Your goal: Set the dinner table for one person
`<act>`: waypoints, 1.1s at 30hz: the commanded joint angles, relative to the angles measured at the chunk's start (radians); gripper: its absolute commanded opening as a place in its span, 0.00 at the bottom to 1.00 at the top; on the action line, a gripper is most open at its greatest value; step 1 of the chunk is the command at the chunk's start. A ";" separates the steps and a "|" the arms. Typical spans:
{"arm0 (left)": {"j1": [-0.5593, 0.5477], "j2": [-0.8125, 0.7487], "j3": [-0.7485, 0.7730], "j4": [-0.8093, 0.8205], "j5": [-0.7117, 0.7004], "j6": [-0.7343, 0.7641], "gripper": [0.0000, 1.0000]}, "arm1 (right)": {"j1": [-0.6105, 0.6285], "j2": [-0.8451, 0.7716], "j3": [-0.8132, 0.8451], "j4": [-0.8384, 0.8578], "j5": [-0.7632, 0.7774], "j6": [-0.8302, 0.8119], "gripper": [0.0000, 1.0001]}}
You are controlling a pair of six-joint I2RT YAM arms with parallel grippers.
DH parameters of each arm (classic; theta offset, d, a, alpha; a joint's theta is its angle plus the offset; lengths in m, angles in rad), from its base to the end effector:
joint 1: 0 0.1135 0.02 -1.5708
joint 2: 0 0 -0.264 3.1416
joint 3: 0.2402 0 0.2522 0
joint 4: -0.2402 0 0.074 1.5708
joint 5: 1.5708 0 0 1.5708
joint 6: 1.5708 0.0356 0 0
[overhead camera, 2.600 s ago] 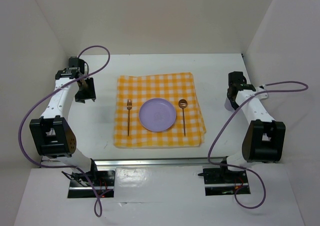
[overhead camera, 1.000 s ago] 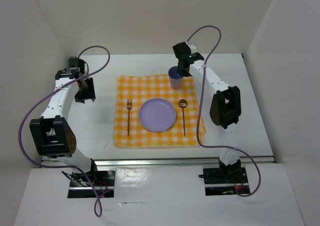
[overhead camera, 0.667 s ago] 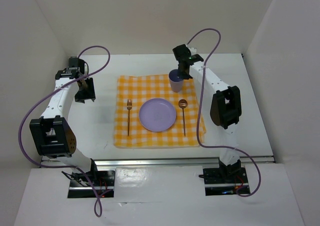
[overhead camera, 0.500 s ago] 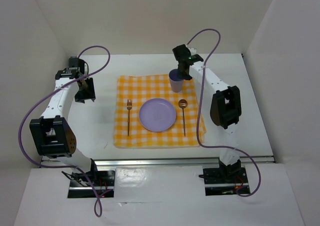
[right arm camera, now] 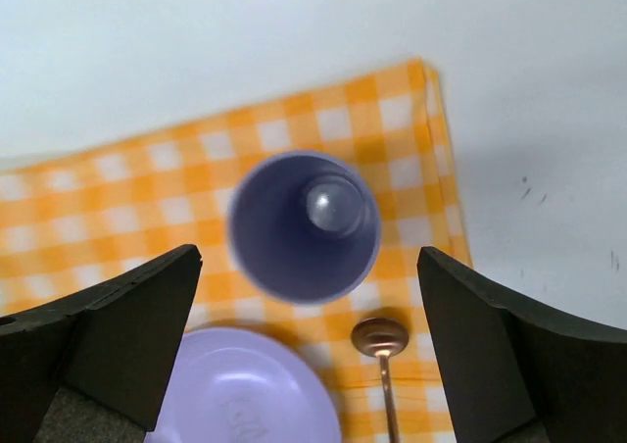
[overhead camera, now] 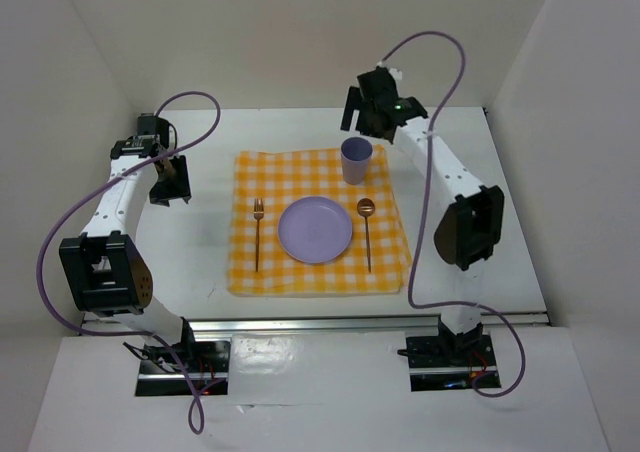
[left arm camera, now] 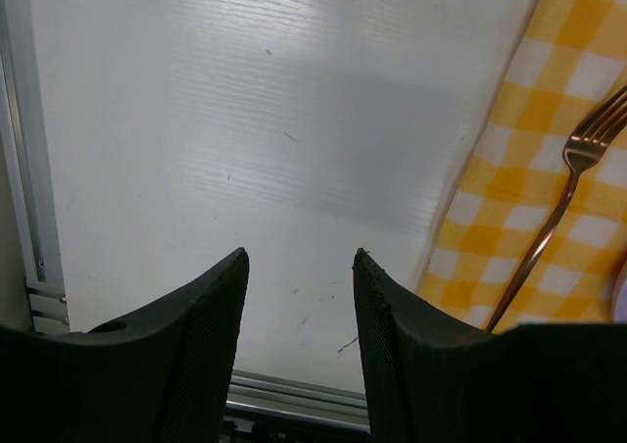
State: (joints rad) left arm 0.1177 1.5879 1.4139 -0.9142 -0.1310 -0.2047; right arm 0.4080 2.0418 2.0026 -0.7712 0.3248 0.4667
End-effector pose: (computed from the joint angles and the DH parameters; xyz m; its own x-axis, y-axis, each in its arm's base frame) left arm 0.3241 0.0430 0.2973 -0.8254 -0.3005 -0.4779 -0.3517 0.9359 0.0190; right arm 0.4278 0.1726 0.3210 -0.6723 0.1739 -0.7195 0.1437 0.9842 0.1036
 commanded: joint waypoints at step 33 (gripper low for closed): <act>0.007 -0.187 -0.024 -0.005 -0.179 0.011 0.54 | -0.422 -1.161 -0.831 -0.223 -0.093 0.155 1.00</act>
State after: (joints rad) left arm 0.1177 1.4372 1.3926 -0.9154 -0.2924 -0.1875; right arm -0.0174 0.8860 1.1385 -0.9623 0.2424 0.6350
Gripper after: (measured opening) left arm 0.545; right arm 0.999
